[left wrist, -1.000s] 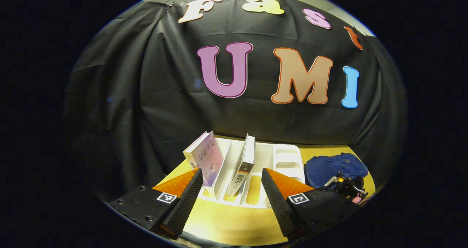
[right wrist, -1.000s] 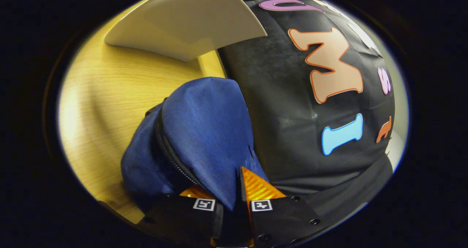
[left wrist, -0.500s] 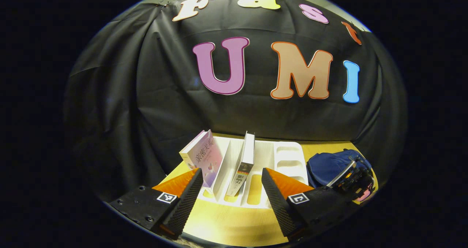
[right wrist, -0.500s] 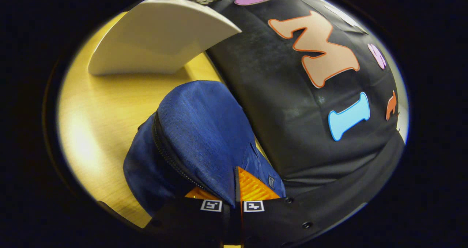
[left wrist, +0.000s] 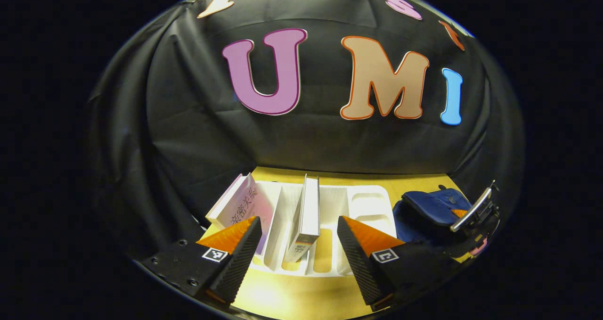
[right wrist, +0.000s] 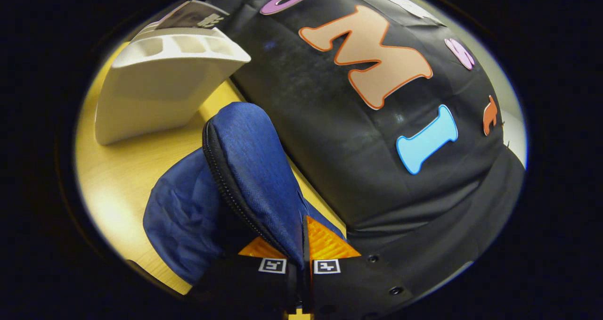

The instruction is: Open the schoolbag, grab two books from the bookshelf and put them into the schoolbag.

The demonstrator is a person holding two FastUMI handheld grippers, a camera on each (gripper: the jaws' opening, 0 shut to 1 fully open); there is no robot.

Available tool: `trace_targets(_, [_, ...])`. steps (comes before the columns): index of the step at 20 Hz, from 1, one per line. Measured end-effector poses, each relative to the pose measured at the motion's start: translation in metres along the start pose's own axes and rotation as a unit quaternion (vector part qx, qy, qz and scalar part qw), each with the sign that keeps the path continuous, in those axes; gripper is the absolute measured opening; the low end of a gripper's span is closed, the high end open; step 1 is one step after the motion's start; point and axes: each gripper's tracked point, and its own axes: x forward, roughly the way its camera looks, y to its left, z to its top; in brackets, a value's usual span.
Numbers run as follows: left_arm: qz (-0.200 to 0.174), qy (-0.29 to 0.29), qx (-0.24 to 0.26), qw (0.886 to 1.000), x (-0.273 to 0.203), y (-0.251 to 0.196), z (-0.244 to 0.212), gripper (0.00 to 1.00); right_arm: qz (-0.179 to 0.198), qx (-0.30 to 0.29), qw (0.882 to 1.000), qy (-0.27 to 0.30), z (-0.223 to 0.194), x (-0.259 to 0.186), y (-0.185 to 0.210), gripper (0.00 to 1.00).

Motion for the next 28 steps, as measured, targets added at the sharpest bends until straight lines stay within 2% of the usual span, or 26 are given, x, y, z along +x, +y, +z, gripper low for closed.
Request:
trace_targets(3, [-0.020, 0.040, 0.017, 0.999, 0.023, -0.003, -0.003, 0.94, -0.010, 0.023, 1.000, 0.003, 0.004, -0.001, -0.012, 0.08])
trace_targets(7, [-0.077, 0.121, 0.018, 0.990, 0.049, -0.020, -0.023, 0.94, -0.009, 0.048, 0.999, 0.010, 0.007, 0.002, -0.019, 0.07])
trace_targets(10, [-0.082, 0.186, 0.022, 0.979, 0.065, -0.018, -0.036, 0.93, -0.012, 0.066, 0.998, 0.010, 0.007, 0.000, -0.026, 0.07])
trace_targets(15, [-0.088, 0.277, 0.059, 0.955, 0.087, -0.008, -0.062, 0.91, -0.015, 0.086, 0.996, 0.008, 0.006, -0.002, -0.032, 0.07])
trace_targets(17, [-0.089, 0.307, 0.079, 0.944, 0.093, 0.002, -0.070, 0.87, -0.014, 0.089, 0.996, 0.008, 0.005, -0.003, -0.032, 0.05])
trace_targets(19, [-0.092, 0.336, 0.091, 0.933, 0.099, 0.007, -0.077, 0.82, -0.013, 0.091, 0.996, 0.006, 0.004, -0.004, -0.032, 0.07])
trace_targets(20, [-0.096, 0.354, 0.092, 0.926, 0.101, 0.008, -0.080, 0.81, -0.013, 0.094, 0.995, 0.005, 0.003, -0.004, -0.033, 0.05])
trace_targets(23, [-0.098, 0.405, 0.080, 0.906, 0.105, 0.011, -0.093, 0.77, -0.014, 0.101, 0.995, 0.005, 0.003, -0.006, -0.033, 0.05])
trace_targets(25, [-0.097, 0.428, 0.073, 0.896, 0.112, 0.016, -0.102, 0.71, -0.015, 0.103, 0.995, 0.004, 0.004, -0.006, -0.036, 0.05])
trace_targets(27, [-0.079, 0.450, 0.077, 0.886, 0.117, 0.026, -0.109, 0.57, -0.016, 0.106, 0.994, 0.005, 0.003, -0.007, -0.035, 0.07])
trace_targets(28, [-0.078, 0.459, 0.074, 0.882, 0.119, 0.028, -0.112, 0.48, -0.018, 0.109, 0.994, 0.005, 0.002, -0.007, -0.035, 0.05])
